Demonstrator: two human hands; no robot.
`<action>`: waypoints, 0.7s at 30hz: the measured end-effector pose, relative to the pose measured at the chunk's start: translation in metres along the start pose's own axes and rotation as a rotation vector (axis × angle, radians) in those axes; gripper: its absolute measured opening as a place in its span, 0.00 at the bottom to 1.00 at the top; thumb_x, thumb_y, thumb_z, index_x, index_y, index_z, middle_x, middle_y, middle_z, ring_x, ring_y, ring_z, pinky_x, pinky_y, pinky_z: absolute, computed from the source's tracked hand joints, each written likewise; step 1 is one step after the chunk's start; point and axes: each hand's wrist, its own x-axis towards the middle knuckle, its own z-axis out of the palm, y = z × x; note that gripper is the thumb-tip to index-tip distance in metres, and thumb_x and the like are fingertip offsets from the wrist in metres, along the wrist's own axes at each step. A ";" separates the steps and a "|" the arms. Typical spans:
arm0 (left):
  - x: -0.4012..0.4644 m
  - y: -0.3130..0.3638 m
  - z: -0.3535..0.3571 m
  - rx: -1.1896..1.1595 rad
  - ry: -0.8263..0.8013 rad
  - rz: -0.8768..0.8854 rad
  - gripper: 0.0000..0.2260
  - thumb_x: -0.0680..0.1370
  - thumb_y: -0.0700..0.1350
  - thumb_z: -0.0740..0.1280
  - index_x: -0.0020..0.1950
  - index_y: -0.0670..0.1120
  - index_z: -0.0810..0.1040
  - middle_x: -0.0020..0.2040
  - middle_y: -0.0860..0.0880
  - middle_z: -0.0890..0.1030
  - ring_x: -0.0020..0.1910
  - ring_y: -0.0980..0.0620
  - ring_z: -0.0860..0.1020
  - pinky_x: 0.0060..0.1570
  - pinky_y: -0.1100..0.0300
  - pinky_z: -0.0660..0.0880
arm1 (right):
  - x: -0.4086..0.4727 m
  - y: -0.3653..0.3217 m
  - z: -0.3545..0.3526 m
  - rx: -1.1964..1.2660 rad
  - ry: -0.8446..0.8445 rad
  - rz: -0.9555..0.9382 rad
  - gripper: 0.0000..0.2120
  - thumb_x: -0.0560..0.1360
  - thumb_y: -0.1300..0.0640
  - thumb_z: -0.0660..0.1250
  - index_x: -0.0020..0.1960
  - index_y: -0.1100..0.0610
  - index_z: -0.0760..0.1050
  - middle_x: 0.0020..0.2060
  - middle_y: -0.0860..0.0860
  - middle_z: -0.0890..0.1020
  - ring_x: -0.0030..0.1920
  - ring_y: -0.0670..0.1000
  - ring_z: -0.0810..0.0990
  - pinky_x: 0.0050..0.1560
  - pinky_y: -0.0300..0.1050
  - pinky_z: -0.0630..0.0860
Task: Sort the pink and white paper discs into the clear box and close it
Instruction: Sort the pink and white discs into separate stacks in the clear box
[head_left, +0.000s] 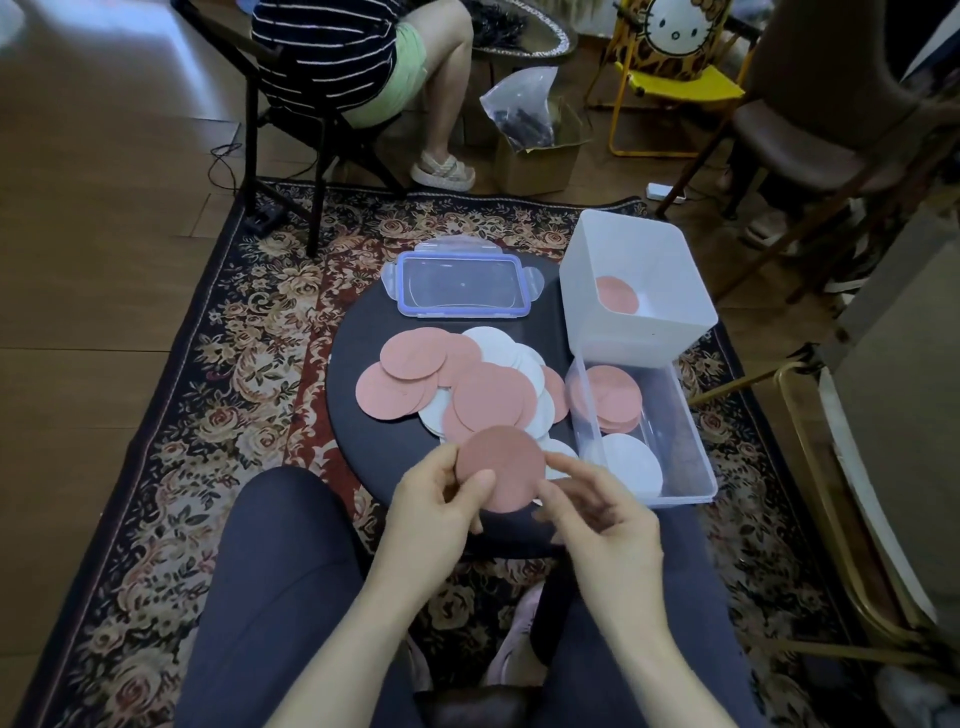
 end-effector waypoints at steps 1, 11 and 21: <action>0.001 0.005 0.004 -0.061 -0.026 -0.015 0.06 0.79 0.39 0.66 0.49 0.49 0.80 0.32 0.50 0.77 0.28 0.54 0.70 0.33 0.62 0.69 | 0.002 -0.004 -0.006 0.035 -0.002 0.008 0.10 0.73 0.63 0.71 0.50 0.51 0.82 0.32 0.53 0.83 0.31 0.46 0.78 0.33 0.36 0.73; 0.013 0.039 0.063 -0.158 -0.155 0.043 0.19 0.79 0.41 0.67 0.66 0.57 0.72 0.38 0.56 0.81 0.31 0.55 0.74 0.37 0.65 0.71 | 0.022 -0.021 -0.062 0.158 0.063 0.017 0.10 0.73 0.65 0.68 0.54 0.59 0.78 0.28 0.54 0.76 0.24 0.47 0.69 0.24 0.36 0.66; 0.017 -0.006 0.079 0.709 -0.131 0.572 0.23 0.74 0.59 0.62 0.66 0.52 0.73 0.71 0.50 0.69 0.71 0.49 0.65 0.67 0.53 0.63 | 0.089 -0.028 -0.092 -0.177 0.177 0.063 0.07 0.74 0.64 0.70 0.52 0.60 0.79 0.23 0.43 0.76 0.19 0.44 0.67 0.22 0.36 0.66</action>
